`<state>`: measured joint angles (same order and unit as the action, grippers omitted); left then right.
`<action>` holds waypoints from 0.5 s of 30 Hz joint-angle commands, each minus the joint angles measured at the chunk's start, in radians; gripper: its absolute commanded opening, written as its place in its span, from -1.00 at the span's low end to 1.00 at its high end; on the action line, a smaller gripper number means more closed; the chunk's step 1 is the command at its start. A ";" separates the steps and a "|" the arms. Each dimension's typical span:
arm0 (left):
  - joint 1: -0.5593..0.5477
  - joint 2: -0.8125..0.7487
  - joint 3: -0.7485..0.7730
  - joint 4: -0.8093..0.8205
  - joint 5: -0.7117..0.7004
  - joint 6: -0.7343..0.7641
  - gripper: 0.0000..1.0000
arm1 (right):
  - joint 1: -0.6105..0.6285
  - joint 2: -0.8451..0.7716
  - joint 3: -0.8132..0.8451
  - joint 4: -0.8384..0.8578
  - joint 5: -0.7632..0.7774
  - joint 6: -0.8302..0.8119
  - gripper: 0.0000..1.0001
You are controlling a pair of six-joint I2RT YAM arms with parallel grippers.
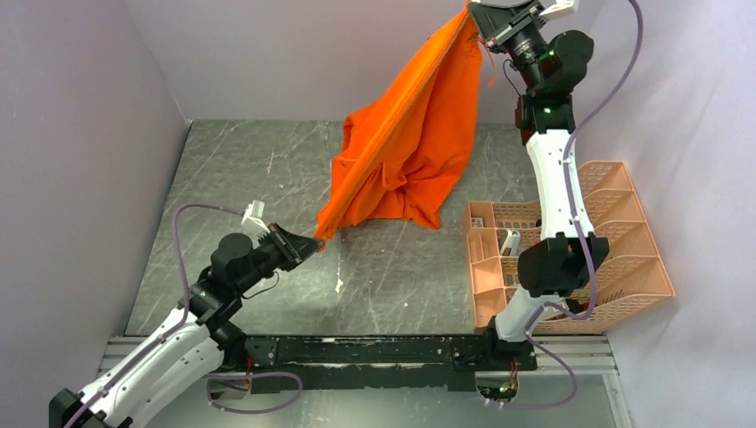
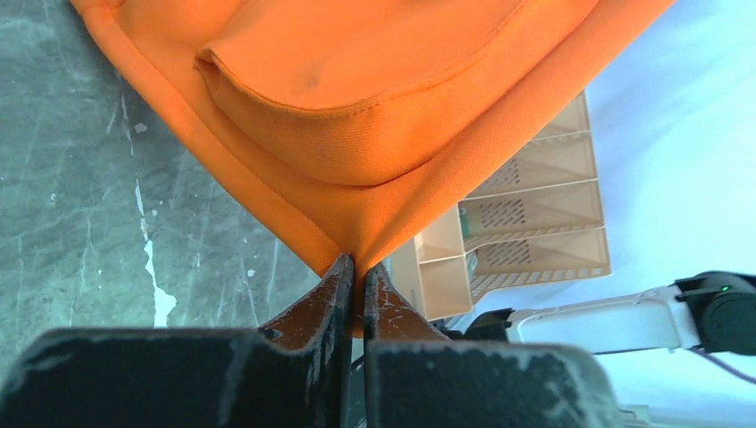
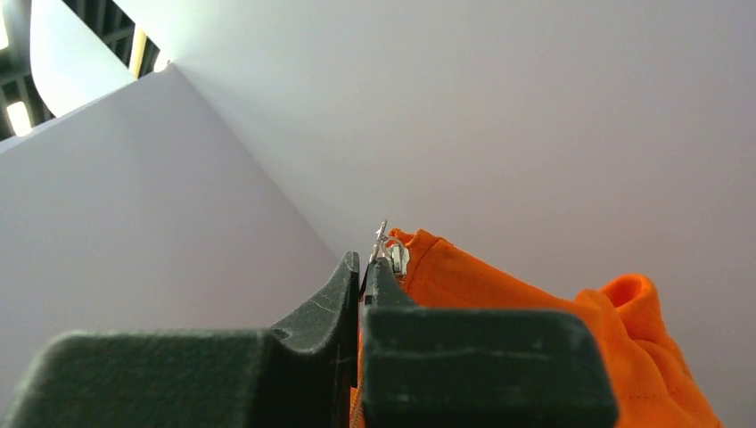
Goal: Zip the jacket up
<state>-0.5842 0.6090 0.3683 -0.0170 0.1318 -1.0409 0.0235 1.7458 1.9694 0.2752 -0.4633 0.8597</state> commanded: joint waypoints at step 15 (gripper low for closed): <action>0.007 -0.106 -0.050 -0.589 -0.129 -0.069 -0.84 | -0.339 -0.139 0.040 0.206 0.407 0.110 -1.00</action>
<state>-0.5835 0.4931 0.2943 -0.5457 0.0219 -1.1255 -0.3264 1.6302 2.0010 0.3950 -0.0692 0.9150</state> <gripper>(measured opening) 0.087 0.007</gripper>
